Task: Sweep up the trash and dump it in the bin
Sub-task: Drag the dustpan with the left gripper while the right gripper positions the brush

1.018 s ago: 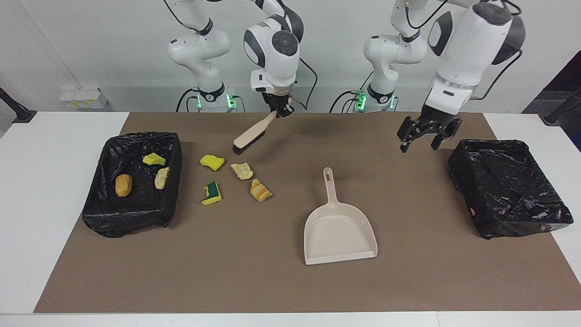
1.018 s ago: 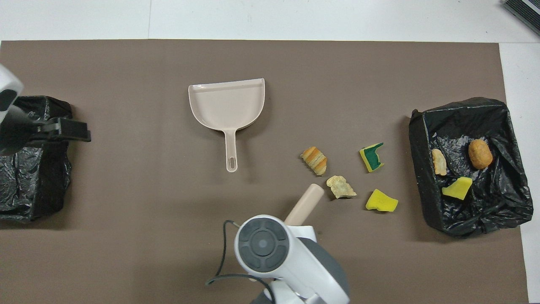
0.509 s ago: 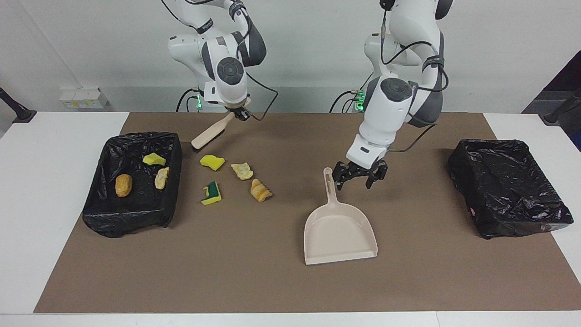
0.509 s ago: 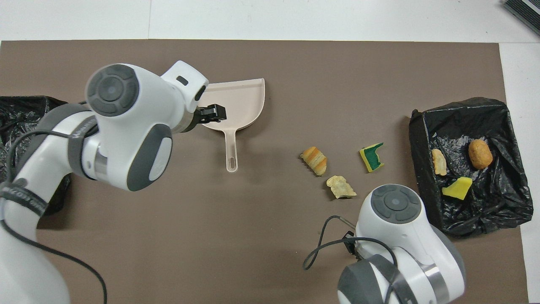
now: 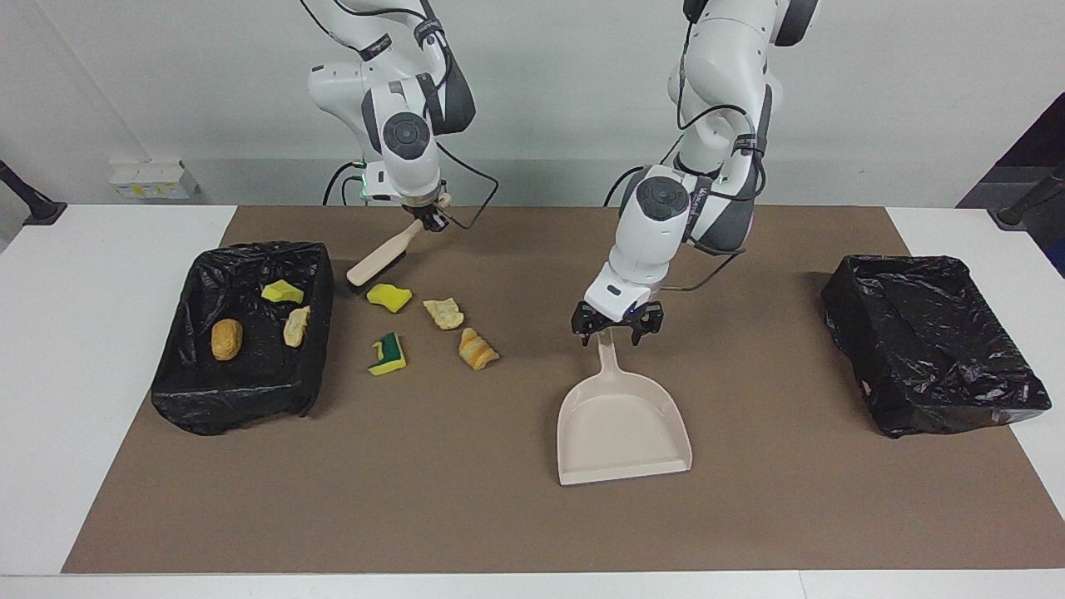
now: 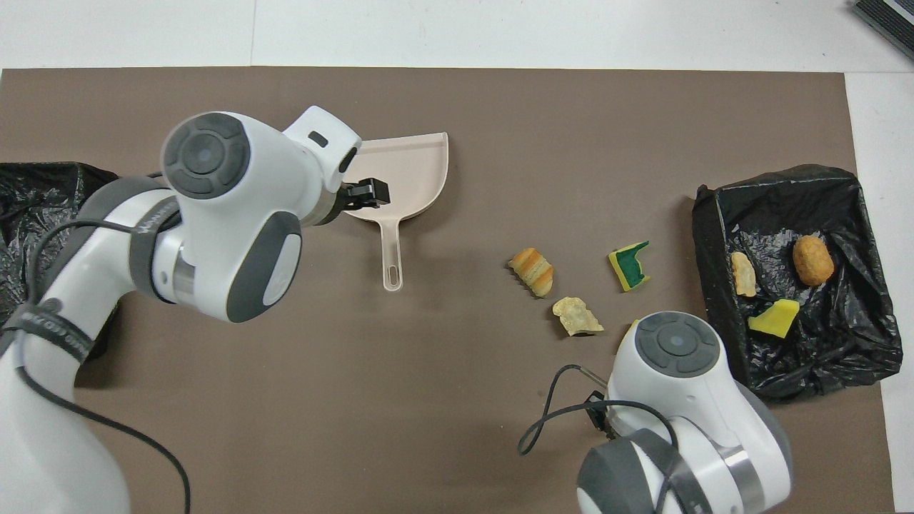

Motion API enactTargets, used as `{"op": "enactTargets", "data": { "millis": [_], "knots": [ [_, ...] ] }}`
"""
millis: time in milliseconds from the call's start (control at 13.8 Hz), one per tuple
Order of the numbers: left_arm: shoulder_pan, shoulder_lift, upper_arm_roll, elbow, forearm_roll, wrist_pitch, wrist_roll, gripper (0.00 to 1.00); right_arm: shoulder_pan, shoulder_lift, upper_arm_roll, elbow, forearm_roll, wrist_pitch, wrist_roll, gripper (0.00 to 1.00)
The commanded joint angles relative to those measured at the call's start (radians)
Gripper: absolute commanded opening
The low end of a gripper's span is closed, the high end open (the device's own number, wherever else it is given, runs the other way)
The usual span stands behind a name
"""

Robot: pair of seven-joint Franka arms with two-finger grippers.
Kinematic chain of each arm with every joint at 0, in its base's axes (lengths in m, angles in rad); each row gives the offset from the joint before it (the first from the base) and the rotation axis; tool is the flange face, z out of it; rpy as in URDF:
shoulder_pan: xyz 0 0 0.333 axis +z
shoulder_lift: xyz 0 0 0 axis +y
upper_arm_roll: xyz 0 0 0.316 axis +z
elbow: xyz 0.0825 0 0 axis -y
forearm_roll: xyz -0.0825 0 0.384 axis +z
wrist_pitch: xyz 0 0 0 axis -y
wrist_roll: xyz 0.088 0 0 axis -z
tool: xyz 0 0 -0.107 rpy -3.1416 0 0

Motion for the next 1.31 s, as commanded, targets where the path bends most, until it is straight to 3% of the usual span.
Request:
{"op": "enactTargets", "data": {
  "millis": [0, 218, 291, 364, 436, 873, 1236],
  "knots": [
    [-0.019, -0.02, 0.016, -0.05, 0.01, 0.048, 0.001, 1.0, 0.023, 0.116, 0.007, 0.03, 0.012, 0.153, -0.027, 0.0],
    [-0.025, -0.016, 0.017, -0.039, 0.014, 0.031, 0.001, 0.92, 0.024, 0.239, 0.007, 0.197, 0.009, 0.165, -0.03, 0.0],
    [-0.024, -0.016, 0.019, -0.034, 0.02, 0.027, 0.001, 0.82, 0.026, 0.291, 0.005, 0.26, 0.007, 0.169, -0.03, 0.0],
    [-0.024, -0.016, 0.019, -0.03, 0.022, 0.025, 0.001, 0.62, 0.027, 0.354, 0.005, 0.32, 0.007, 0.17, -0.029, 0.0],
    [-0.024, -0.014, 0.019, -0.03, 0.022, 0.013, 0.004, 0.01, 0.03, 0.417, 0.005, 0.385, 0.007, 0.175, -0.027, 0.0],
    [-0.009, -0.026, 0.019, -0.03, 0.161, 0.002, 0.193, 0.0, 0.012, 0.594, 0.002, 0.728, 0.0, 0.023, -0.029, 0.0],
    [0.07, -0.14, 0.026, -0.03, 0.163, -0.196, 0.611, 0.0, -0.049, 0.516, 0.002, 0.745, 0.001, -0.083, -0.091, 0.0]
  ]
}}
